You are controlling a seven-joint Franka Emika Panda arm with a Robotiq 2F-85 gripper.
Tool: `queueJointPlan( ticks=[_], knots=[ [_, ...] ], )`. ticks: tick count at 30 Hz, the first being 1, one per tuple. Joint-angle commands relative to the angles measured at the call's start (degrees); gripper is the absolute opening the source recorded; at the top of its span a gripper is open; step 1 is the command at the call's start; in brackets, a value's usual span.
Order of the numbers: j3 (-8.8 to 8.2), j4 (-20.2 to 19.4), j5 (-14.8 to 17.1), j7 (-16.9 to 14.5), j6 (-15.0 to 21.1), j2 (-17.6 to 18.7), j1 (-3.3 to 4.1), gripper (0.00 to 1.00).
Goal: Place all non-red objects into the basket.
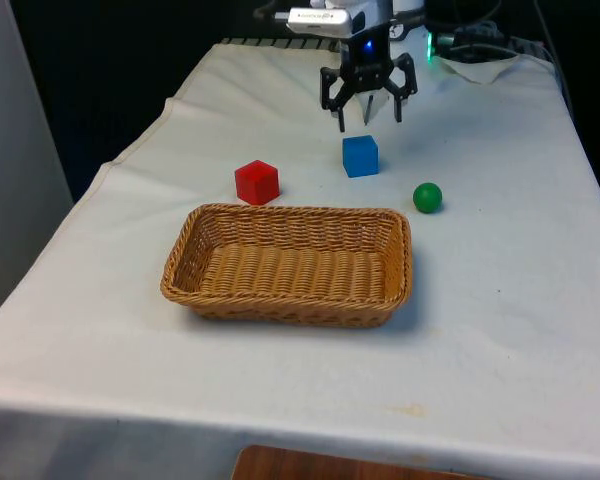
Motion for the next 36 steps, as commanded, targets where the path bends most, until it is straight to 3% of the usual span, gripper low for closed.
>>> queueJointPlan(
  ticks=[1,15,18,26,27,35,36],
  knots=[
    [0.11,-0.5,0.6,-0.5,1.5,-0.1,0.11,1.00],
    [0.29,-0.9,0.9,-0.5,3.8,1.4,0.17,1.00],
    [0.11,-0.8,0.0,-0.1,2.8,1.1,0.00,1.00],
    [1.09,0.1,0.9,-0.1,7.5,5.1,0.11,1.00],
    [0.80,0.1,0.0,0.2,6.6,5.0,0.00,1.00],
    [1.66,0.3,1.1,-0.2,11.1,8.3,-0.11,1.00],
    [1.09,0.5,0.0,0.2,10.4,8.4,0.00,1.00]
  ],
)
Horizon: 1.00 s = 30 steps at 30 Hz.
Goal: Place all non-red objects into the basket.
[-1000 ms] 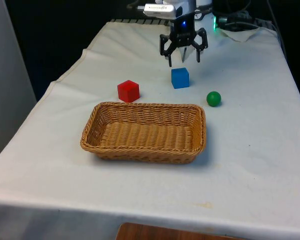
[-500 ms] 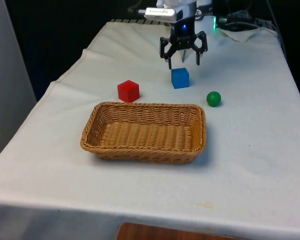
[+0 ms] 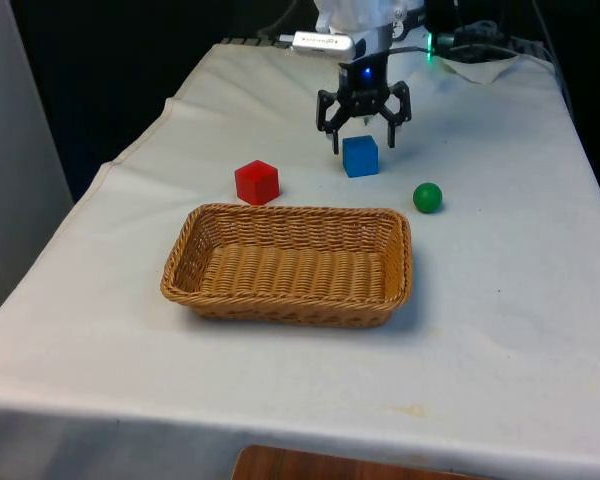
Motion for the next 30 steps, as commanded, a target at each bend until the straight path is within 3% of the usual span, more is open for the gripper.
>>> queueJointPlan(
  ticks=[1,10,18,19,23,28,30],
  knots=[
    [0.63,-0.1,1.1,-0.5,1.0,0.2,-0.11,1.00],
    [0.11,0.2,0.0,0.1,1.6,1.8,0.00,1.00],
    [0.69,0.3,0.7,0.1,2.8,2.9,0.00,1.00],
    [0.23,0.3,0.0,0.1,1.7,2.5,0.00,1.00],
    [1.03,0.5,0.7,0.3,3.8,4.1,-0.17,1.00],
    [0.74,0.7,0.3,0.6,4.2,4.8,-0.06,1.00],
    [0.63,0.7,0.2,0.6,4.2,4.8,0.00,0.92]
  ],
)
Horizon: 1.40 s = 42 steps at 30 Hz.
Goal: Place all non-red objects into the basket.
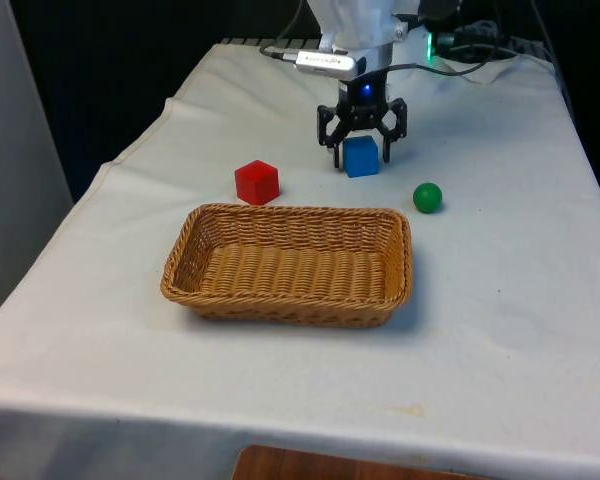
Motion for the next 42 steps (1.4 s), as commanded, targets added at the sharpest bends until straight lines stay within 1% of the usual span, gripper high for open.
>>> queueJointPlan(
  ticks=[1,3,4,5,6,7,8,14,15,16,21,23,24,25,27,31,32,33,34,36,38,39,40,42],
  knots=[
    [0.06,-0.2,0.2,0.1,0.4,-0.2,0.00,0.78],
    [0.00,-0.2,0.1,0.1,0.4,-0.2,0.00,0.56],
    [-0.06,-0.2,0.1,0.1,0.4,-0.2,0.00,0.33],
    [-0.06,-0.2,0.1,0.1,0.4,-0.2,0.06,0.22],
    [-0.06,0.0,0.0,0.0,0.0,-0.1,-0.06,0.11],
    [-0.11,-0.2,0.0,0.1,0.4,-0.2,0.06,0.11],
    [-0.11,-0.2,0.0,0.1,0.4,-0.2,0.06,0.02],
    [-0.11,-0.2,-0.1,0.1,0.3,-0.2,0.06,0.03],
    [-0.06,0.0,0.0,0.0,0.0,-0.1,-0.06,0.03],
    [-0.11,-0.2,-0.1,0.1,0.3,-0.2,0.06,0.03],
    [-0.92,-0.6,-0.7,-0.2,-1.3,-2.6,0.00,0.03],
    [-1.43,-1.0,-1.1,-0.4,-2.2,-4.1,0.06,0.03],
    [-0.63,-0.6,0.0,-0.8,-1.4,-2.9,-0.17,0.03],
    [-1.55,-1.1,-1.3,-0.5,-2.7,-4.6,0.00,0.03],
    [-1.78,-1.4,-1.5,-0.7,-3.4,-5.8,-0.11,0.03],
    [-2.01,-1.7,-1.8,-1.0,-5.3,-8.3,-0.34,0.03],
    [-2.06,-1.9,-1.9,-1.2,-6.4,-9.7,-0.52,0.03],
    [-1.55,-1.8,-0.2,-2.0,-6.3,-9.7,-0.40,0.03],
    [-2.12,-2.0,-1.9,-1.3,-6.9,-10.4,-0.63,0.03],
    [-2.23,-2.1,-2.1,-1.4,-8.7,-12.4,-0.80,0.03],
    [-2.29,-2.1,-2.0,-1.6,-9.7,-13.6,-0.92,0.03],
    [-2.06,-2.2,-0.5,-2.5,-9.6,-13.8,-0.63,0.03],
    [-2.35,-2.1,-2.0,-1.7,-10.3,-14.2,-0.97,0.03],
    [-2.41,-2.0,-1.9,-1.9,-11.5,-15.3,-1.15,0.03]
  ],
)
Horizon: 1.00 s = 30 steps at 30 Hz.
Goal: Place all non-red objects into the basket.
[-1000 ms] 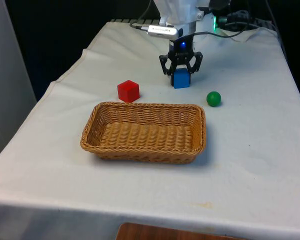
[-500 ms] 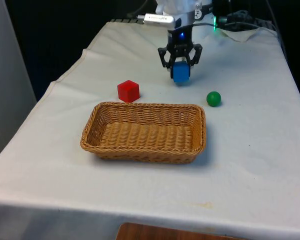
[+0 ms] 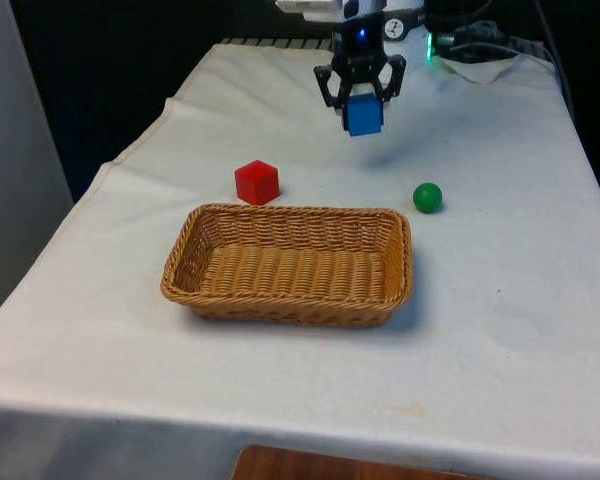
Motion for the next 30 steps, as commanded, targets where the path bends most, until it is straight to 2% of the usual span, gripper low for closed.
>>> queueJointPlan(
  ticks=[1,4,5,6,9,14,15,16,25,26,30],
  knots=[
    [-0.17,0.2,-1.4,0.6,-0.9,-0.3,-0.46,0.03],
    [-0.57,0.8,-1.1,0.2,-3.4,-2.2,-0.52,0.03],
    [-0.63,0.6,0.0,-0.5,-3.1,-2.4,-0.11,0.03],
    [-0.69,1.0,-1.1,0.1,-4.1,-2.6,-0.52,0.03],
    [-1.03,1.8,-0.8,-0.2,-6.5,-4.1,-0.52,0.03],
    [-1.43,2.5,-0.3,-0.3,-8.3,-5.2,-0.34,0.03],
    [-1.38,2.3,0.0,-0.6,-7.7,-5.0,-0.17,0.03],
    [-1.43,2.6,-0.2,-0.3,-8.5,-5.3,-0.34,0.03],
    [-1.72,6.9,0.1,0.1,-12.3,-4.4,-0.23,0.03],
    [-1.78,6.0,0.1,-0.2,-11.7,-5.0,-0.23,0.03],
    [-1.72,8.8,0.1,0.2,-13.4,-3.4,-0.17,0.03]
  ],
)
